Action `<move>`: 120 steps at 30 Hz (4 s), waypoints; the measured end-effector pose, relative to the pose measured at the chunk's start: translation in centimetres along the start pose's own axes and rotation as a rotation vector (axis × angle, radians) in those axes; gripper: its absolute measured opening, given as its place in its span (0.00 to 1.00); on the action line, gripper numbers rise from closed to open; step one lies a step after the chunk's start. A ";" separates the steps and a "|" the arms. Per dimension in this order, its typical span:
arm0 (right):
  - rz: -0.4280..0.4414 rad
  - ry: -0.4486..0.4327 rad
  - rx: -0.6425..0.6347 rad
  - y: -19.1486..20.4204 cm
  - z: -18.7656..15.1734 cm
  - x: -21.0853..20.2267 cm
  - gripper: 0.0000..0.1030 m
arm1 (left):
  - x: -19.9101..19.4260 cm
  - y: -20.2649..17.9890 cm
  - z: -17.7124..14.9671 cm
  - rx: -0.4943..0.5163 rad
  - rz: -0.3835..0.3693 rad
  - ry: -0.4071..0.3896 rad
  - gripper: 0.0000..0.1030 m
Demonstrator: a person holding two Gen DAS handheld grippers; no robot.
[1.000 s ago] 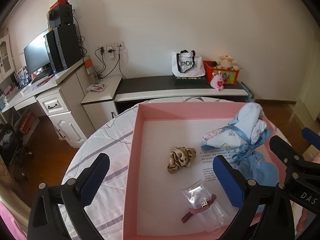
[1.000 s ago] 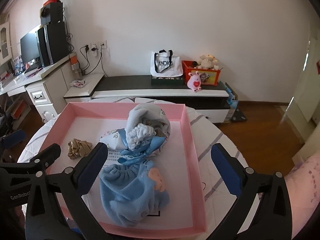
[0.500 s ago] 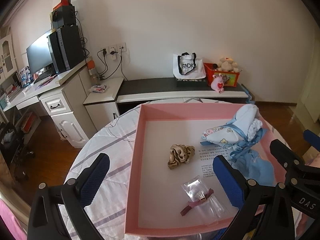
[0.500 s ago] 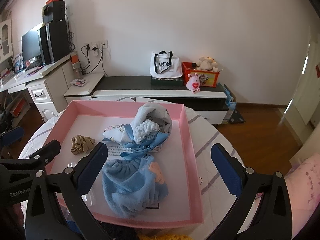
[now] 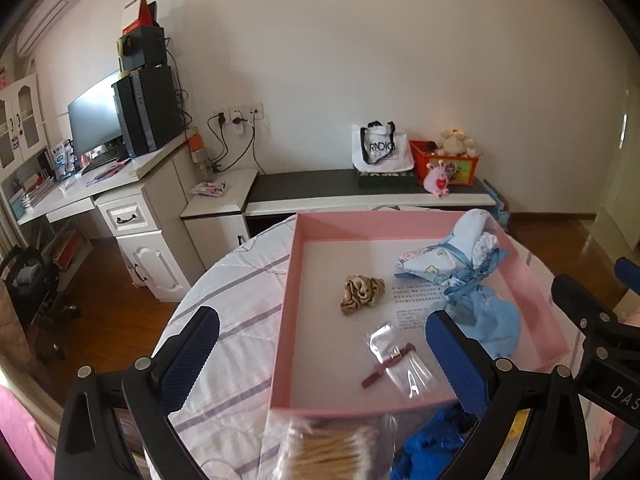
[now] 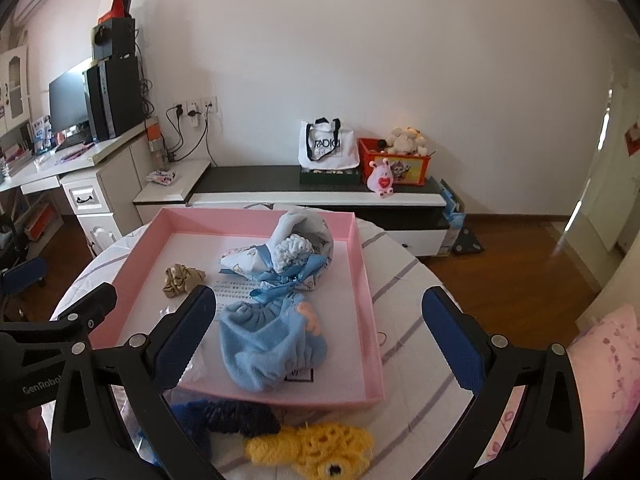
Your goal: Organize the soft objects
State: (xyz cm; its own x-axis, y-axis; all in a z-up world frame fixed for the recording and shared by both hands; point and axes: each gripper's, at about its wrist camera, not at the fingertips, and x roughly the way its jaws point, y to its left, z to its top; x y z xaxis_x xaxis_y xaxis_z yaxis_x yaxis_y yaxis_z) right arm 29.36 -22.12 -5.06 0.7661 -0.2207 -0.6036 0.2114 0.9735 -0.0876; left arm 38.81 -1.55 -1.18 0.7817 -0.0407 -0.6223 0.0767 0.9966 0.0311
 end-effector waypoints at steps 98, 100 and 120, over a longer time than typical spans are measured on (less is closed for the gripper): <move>0.001 -0.401 -0.003 -1.8 -6.8 -24.1 1.00 | -26.6 -2.6 -15.1 -0.045 0.023 -0.385 1.00; 0.005 -0.387 0.002 -1.9 -6.8 -23.6 1.00 | -26.2 -2.5 -15.1 -0.050 0.023 -0.371 1.00; -0.006 -0.161 0.017 -2.2 -8.5 -16.4 1.00 | -20.5 -0.6 -14.9 -0.092 0.129 -0.204 1.00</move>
State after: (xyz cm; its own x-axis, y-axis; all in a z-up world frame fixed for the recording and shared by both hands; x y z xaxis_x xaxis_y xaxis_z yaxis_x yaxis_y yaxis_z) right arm 11.17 -20.09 -1.66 0.8520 -0.2347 -0.4680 0.2255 0.9712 -0.0766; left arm 13.54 -0.26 -0.09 0.8908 0.0833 -0.4468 -0.0814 0.9964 0.0234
